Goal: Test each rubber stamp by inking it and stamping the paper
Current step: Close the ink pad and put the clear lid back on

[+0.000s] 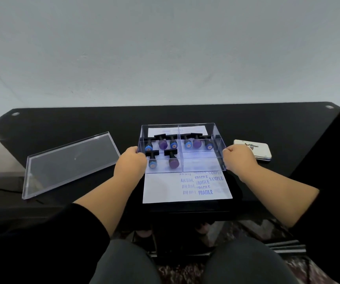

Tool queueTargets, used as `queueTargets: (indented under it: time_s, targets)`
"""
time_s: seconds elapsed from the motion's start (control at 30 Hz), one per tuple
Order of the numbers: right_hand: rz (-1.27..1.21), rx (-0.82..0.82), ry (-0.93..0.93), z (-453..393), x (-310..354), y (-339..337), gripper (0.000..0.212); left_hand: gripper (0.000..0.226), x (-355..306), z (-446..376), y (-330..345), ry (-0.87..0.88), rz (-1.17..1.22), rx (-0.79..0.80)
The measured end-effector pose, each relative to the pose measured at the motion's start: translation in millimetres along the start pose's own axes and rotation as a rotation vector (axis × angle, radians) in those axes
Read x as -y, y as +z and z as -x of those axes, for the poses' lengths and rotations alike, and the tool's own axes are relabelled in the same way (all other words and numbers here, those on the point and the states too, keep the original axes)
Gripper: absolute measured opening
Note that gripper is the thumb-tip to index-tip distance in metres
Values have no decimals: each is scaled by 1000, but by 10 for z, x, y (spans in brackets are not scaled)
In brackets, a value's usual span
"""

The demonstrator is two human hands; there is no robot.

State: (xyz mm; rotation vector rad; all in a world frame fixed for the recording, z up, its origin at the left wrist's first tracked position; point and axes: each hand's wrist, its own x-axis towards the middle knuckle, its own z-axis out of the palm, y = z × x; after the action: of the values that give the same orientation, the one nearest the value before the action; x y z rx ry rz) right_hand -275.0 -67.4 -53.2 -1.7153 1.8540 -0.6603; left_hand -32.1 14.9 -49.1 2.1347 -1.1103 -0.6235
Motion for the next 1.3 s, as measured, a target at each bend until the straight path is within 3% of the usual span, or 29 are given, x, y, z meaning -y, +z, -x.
queueTargets:
  time_s: [0.13,0.33,0.5,0.8,1.1,1.3]
  targets:
    - [-4,-5,4,-6,-7,9,29,18,-39,17,37,12,-46,23]
    - [10,83,14,-53,31,-94,32,58,-232,124,211,124,-495,49]
    - [123,67,-83,-214,-21,-381,19,59,-530,149,500,298,-648,118]
    - [677,362,-98,-545,-324,-730,76,57,-1080,-60,989,655,-610,302]
    - [816,528,-120,-714,-438,-775,83,57,-1174,-211,1161,651,-789,484]
    - [828,464,-165,-753,-447,-753,89,57,-1174,-215,1171,647,-802,483]
